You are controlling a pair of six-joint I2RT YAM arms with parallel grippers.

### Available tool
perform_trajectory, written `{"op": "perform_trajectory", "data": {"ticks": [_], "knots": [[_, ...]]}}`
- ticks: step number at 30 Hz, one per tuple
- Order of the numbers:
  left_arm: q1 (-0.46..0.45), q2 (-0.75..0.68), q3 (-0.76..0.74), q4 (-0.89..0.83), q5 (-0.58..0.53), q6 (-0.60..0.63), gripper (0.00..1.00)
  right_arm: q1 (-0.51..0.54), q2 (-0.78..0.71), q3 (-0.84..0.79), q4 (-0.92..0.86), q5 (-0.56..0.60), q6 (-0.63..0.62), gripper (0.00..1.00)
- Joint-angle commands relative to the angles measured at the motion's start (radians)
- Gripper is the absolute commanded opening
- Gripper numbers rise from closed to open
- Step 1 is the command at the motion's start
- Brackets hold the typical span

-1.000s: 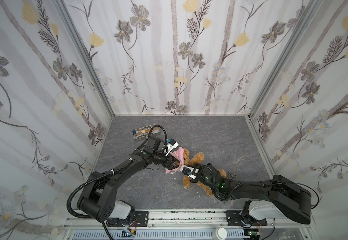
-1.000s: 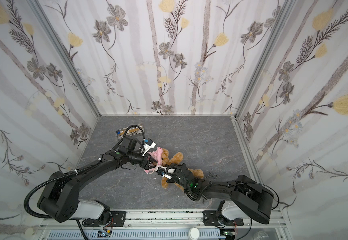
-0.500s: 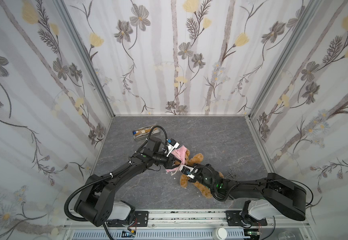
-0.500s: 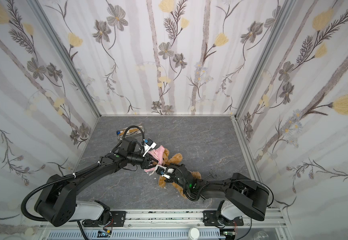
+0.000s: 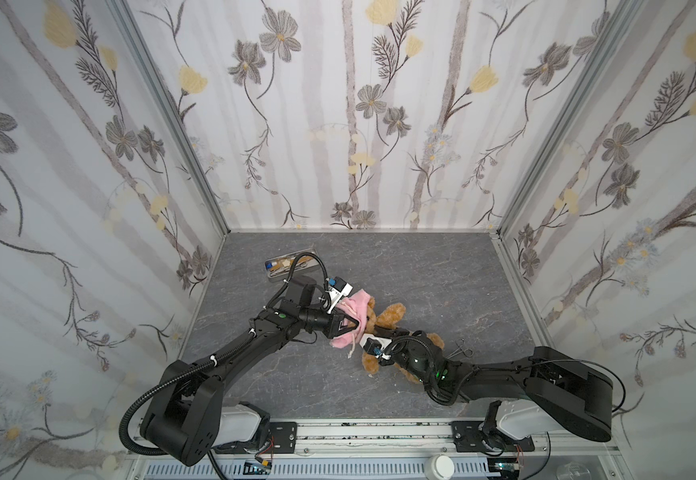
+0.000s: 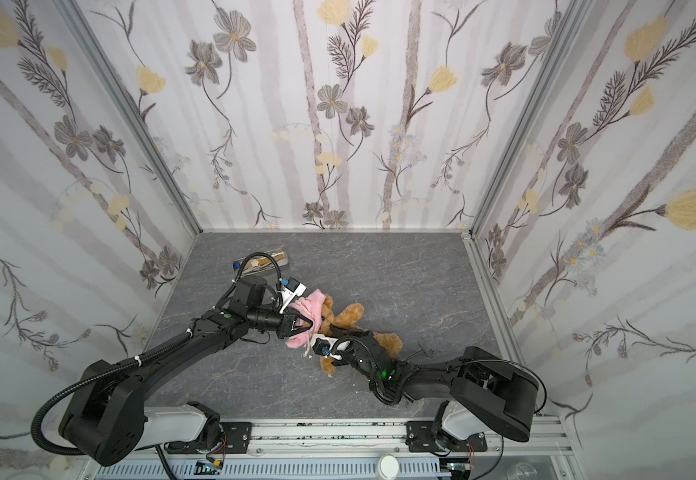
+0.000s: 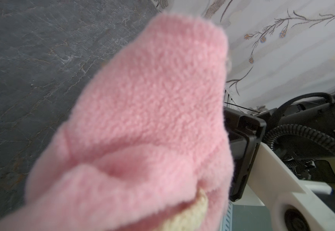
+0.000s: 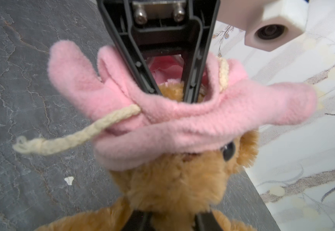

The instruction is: Dress the teddy bear

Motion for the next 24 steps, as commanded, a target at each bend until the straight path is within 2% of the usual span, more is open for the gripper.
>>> {"op": "perform_trajectory", "data": {"ticks": [1,4,7,10,12,14,16,19,21,24], "knots": [[0.019,-0.024,-0.036,0.110,-0.011,-0.061,0.00,-0.002,-0.052,-0.017,-0.032,0.000,0.138,0.49],[0.026,-0.038,-0.084,0.215,-0.018,-0.109,0.00,-0.005,-0.153,-0.053,-0.132,-0.054,0.273,0.57],[0.026,-0.067,-0.168,0.373,-0.014,-0.135,0.00,-0.051,-0.297,-0.070,-0.266,-0.210,0.443,0.59],[0.019,-0.100,-0.207,0.425,-0.037,-0.088,0.00,-0.152,-0.381,-0.063,-0.299,-0.468,0.679,0.56],[0.014,-0.121,-0.216,0.425,-0.049,-0.052,0.00,-0.200,-0.383,-0.051,-0.257,-0.574,0.837,0.49],[0.006,-0.147,-0.229,0.423,-0.058,-0.016,0.00,-0.222,-0.354,-0.007,-0.279,-0.630,0.924,0.43],[-0.008,-0.177,-0.241,0.423,-0.075,0.018,0.00,-0.222,-0.314,0.034,-0.286,-0.690,0.976,0.41],[-0.031,-0.208,-0.255,0.423,-0.089,0.053,0.00,-0.223,-0.252,0.065,-0.249,-0.738,1.021,0.49],[-0.041,-0.218,-0.261,0.423,-0.089,0.060,0.00,-0.222,-0.221,0.080,-0.262,-0.728,0.989,0.54],[-0.045,-0.214,-0.265,0.421,-0.094,0.061,0.00,-0.222,-0.215,0.106,-0.377,-0.664,0.858,0.62]]}}
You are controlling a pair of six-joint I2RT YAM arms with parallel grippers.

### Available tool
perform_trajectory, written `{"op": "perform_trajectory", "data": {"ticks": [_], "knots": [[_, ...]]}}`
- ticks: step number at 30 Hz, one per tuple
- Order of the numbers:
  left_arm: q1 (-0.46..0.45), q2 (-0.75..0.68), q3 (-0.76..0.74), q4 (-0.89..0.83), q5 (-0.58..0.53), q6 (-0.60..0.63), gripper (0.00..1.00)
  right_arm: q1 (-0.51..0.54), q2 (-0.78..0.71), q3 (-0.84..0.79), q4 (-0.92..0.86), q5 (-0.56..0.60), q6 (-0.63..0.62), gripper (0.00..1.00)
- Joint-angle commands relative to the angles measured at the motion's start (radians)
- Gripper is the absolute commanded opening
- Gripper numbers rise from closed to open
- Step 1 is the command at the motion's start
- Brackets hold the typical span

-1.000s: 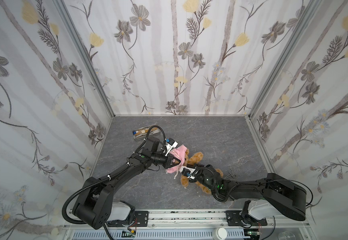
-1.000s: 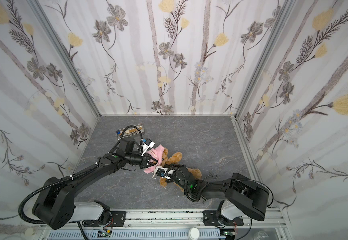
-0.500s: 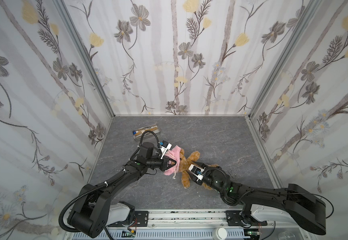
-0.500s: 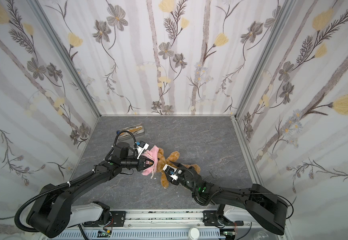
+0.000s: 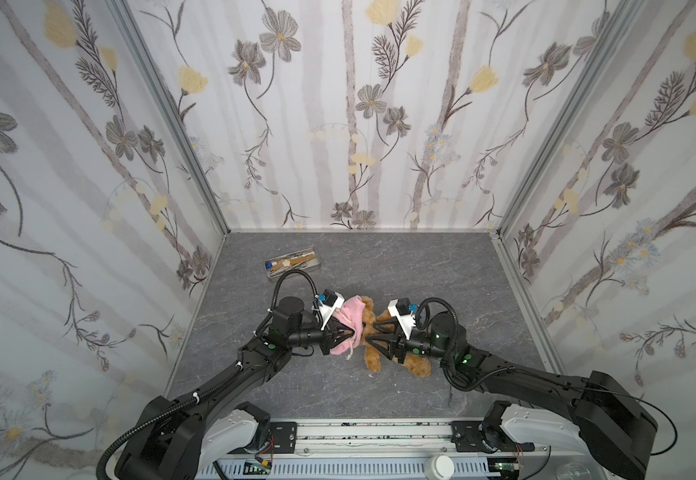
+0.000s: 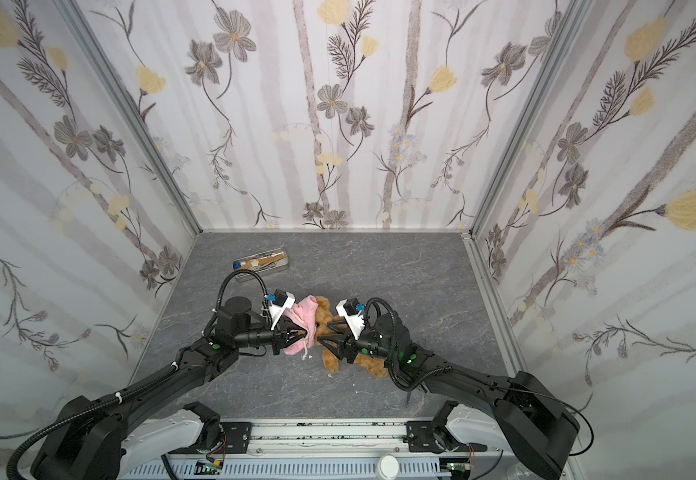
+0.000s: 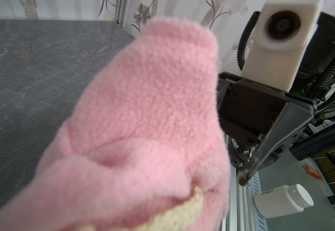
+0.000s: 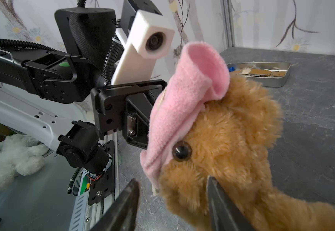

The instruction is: Dress the teddy bear

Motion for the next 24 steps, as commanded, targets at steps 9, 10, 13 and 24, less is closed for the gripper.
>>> {"op": "perform_trajectory", "data": {"ticks": [9,10,13,24], "knots": [[-0.005,0.002,0.005,0.050,-0.033,-0.018,0.00,-0.001,-0.079,0.024,-0.228,0.183,-0.242,0.62],[-0.005,-0.005,0.000,0.050,-0.026,-0.009,0.00,-0.001,-0.080,0.025,-0.213,0.158,-0.220,0.61],[-0.009,-0.030,-0.015,0.050,-0.009,0.037,0.00,-0.050,-0.090,0.018,-0.143,0.023,-0.123,0.52],[-0.033,-0.055,-0.033,0.049,-0.006,0.160,0.00,-0.083,-0.064,0.084,-0.048,-0.222,0.116,0.22]]}}
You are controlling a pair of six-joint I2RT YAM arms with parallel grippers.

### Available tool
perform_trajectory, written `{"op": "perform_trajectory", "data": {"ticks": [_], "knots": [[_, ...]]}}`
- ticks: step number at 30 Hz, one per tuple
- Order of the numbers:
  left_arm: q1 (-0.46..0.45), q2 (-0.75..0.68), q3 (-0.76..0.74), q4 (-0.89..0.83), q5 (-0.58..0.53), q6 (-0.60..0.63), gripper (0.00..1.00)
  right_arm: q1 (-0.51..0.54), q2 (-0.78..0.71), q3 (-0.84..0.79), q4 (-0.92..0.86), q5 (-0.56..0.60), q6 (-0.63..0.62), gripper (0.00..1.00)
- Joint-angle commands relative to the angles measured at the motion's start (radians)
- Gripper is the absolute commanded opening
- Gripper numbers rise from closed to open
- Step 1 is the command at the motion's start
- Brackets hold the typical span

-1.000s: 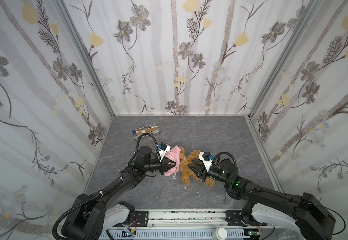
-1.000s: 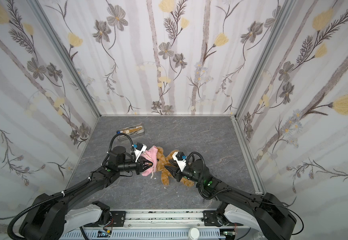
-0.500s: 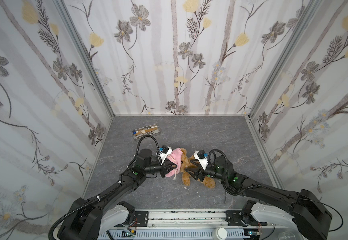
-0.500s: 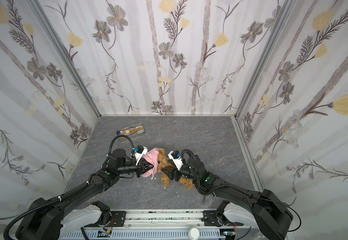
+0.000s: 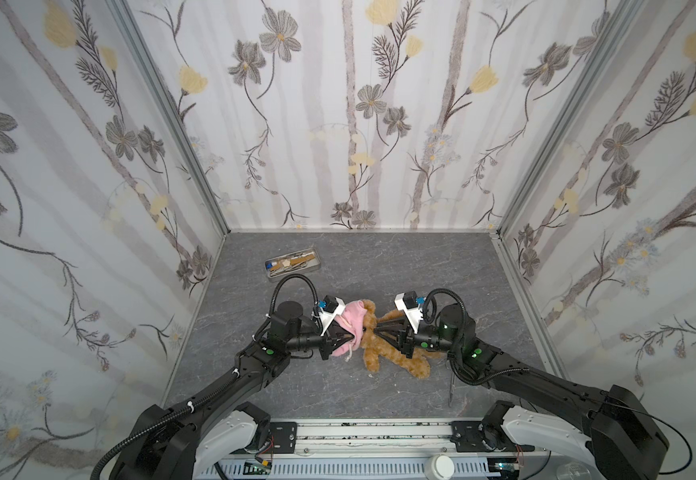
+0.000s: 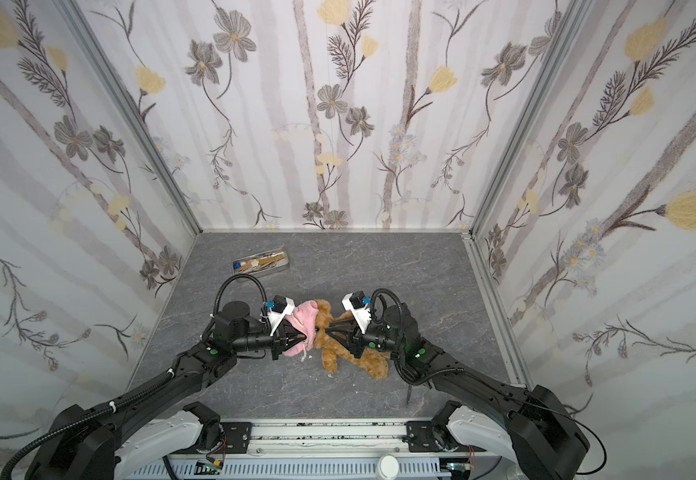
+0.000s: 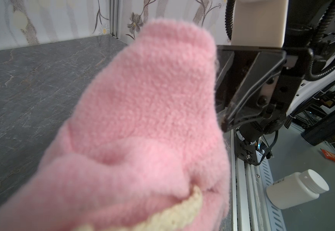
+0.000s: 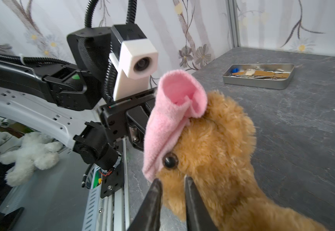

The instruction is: Dress the teddy bear

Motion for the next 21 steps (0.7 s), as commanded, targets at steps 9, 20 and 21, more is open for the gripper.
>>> {"op": "perform_trajectory", "data": {"ticks": [9,20,21], "knots": [[-0.020,-0.005,-0.005,0.046,-0.007,0.050,0.00,0.002,0.124,0.082,0.061,-0.083,0.122,0.14],[-0.026,-0.004,-0.002,0.046,-0.015,0.049,0.00,0.030,0.201,0.109,0.078,-0.075,0.136,0.20],[-0.027,-0.003,-0.001,0.046,-0.017,0.047,0.00,0.037,0.210,0.116,0.080,-0.075,0.138,0.20]]}}
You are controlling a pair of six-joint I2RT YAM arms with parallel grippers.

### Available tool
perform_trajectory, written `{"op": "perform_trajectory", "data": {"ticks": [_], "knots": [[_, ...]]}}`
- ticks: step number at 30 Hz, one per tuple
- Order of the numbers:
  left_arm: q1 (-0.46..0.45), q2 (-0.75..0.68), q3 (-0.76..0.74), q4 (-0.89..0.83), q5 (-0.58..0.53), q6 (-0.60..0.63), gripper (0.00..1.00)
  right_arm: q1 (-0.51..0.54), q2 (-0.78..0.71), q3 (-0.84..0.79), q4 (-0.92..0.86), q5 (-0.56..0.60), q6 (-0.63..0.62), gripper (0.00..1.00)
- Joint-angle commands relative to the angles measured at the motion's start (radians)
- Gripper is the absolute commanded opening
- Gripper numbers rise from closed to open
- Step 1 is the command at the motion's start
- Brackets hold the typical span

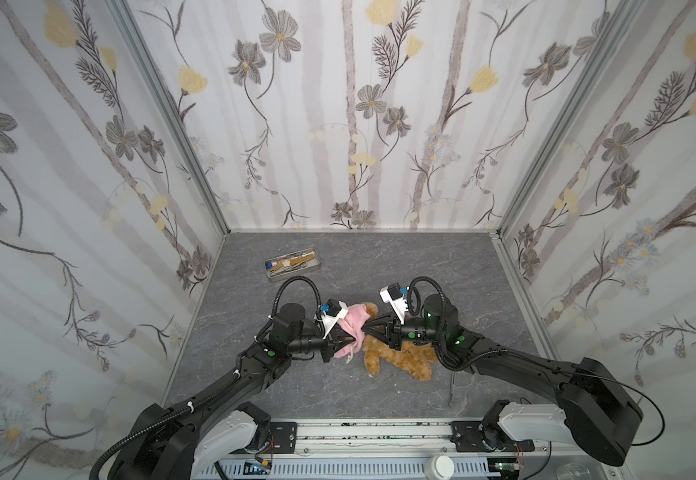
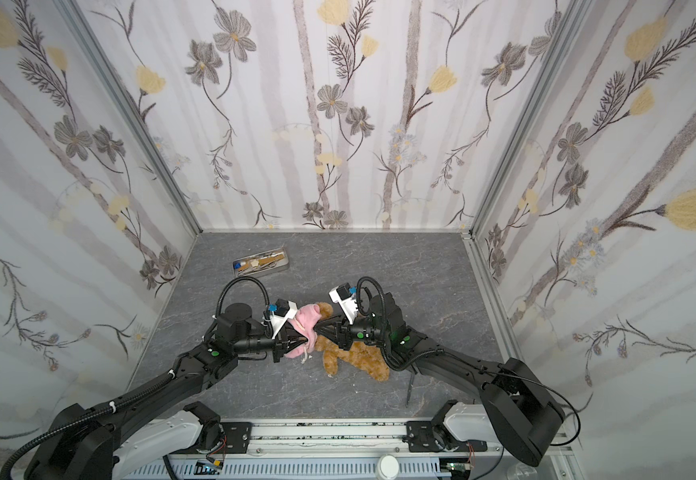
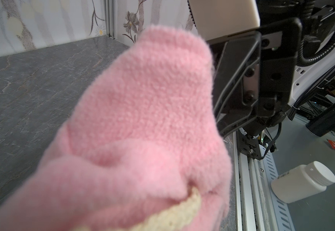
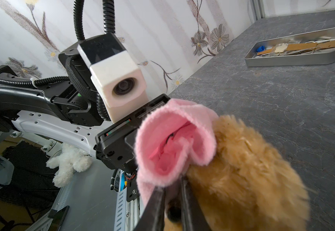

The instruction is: Dress the teddy bear

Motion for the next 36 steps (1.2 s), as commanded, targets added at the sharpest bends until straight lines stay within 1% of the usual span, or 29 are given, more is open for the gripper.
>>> {"op": "perform_trajectory", "data": {"ticks": [1,3,5,8,10,12,15,19,25,33,34,36], "knots": [[-0.005,0.000,0.005,0.051,0.007,0.014,0.00,0.022,0.026,0.021,0.051,-0.005,0.014,0.20],[-0.008,0.000,0.007,0.051,-0.004,0.010,0.00,0.036,0.043,0.031,0.062,-0.006,0.016,0.16],[-0.010,-0.002,0.007,0.051,-0.019,0.000,0.00,0.037,0.046,0.031,0.068,0.003,0.018,0.09],[-0.010,-0.017,0.002,0.048,-0.061,-0.023,0.00,0.010,0.010,0.007,0.025,0.066,0.008,0.00],[-0.010,-0.034,0.002,0.048,-0.082,-0.043,0.00,-0.019,-0.031,-0.027,-0.013,0.132,0.010,0.00],[-0.010,-0.047,-0.001,0.048,-0.079,-0.052,0.00,-0.041,-0.066,-0.060,-0.036,0.194,0.031,0.00],[-0.018,-0.073,-0.015,0.046,-0.063,-0.018,0.00,-0.053,-0.095,-0.098,-0.029,0.271,0.089,0.00],[-0.025,-0.088,-0.021,0.029,-0.034,0.025,0.00,-0.051,-0.100,-0.137,0.034,0.317,0.174,0.00],[-0.019,-0.135,-0.022,0.030,-0.039,0.068,0.00,-0.061,-0.116,-0.169,-0.035,0.439,0.191,0.00],[-0.017,-0.183,-0.026,0.043,-0.031,0.099,0.00,-0.073,-0.070,-0.150,-0.106,0.465,0.155,0.00],[-0.019,-0.186,-0.029,0.040,-0.038,0.109,0.00,-0.081,-0.075,-0.154,-0.098,0.453,0.148,0.00],[-0.026,-0.181,-0.023,-0.018,-0.076,0.155,0.00,-0.086,-0.106,-0.176,0.001,0.376,0.121,0.00]]}}
